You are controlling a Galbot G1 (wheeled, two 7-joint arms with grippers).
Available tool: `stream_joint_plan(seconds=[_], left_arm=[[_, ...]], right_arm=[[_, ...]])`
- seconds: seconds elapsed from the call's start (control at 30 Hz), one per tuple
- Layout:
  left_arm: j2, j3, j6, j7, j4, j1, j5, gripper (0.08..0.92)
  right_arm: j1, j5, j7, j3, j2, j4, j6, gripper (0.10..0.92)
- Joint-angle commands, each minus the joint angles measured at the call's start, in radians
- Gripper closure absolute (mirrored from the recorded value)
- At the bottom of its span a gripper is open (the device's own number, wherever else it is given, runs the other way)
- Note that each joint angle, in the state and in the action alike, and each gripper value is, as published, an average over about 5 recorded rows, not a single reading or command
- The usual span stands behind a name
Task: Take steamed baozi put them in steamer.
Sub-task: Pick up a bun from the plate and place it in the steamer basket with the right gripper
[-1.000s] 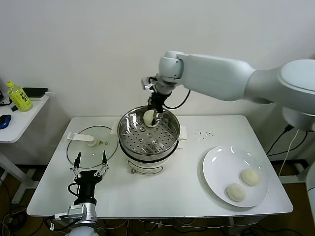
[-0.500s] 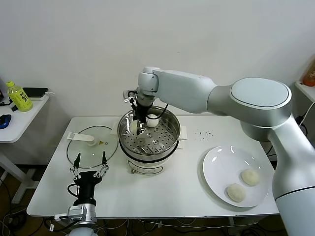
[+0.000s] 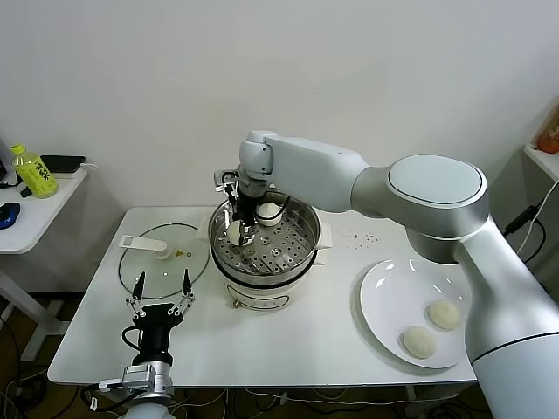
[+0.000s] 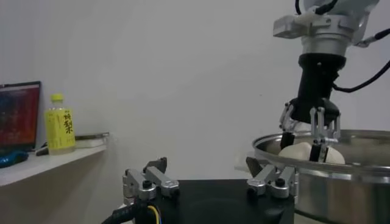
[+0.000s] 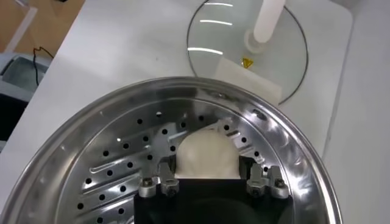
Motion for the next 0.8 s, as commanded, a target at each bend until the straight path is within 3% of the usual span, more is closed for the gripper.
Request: stream_joint_plan(seconds=[0.03, 0.63, 0.8], left_arm=[[-0.001, 0.0, -0.002, 0.0, 0.002, 0.001, 0.001, 0.177], [-0.002, 0.0, -0.008, 0.0, 0.006, 0.006, 0.001, 0.177], [-0.002, -0.001, -0.01, 0.0, 0.007, 0.007, 0.001, 0.177]], right_arm=[[-0.019, -0.019, 0.0, 0.007, 0.015, -0.026, 0.003, 0.375], [-0.037, -0.042, 0.009, 0.028, 0.019, -0.041, 0.009, 0.365], [-0.038, -0.045, 0.009, 0.031, 0.014, -0.035, 0.011, 0.259]])
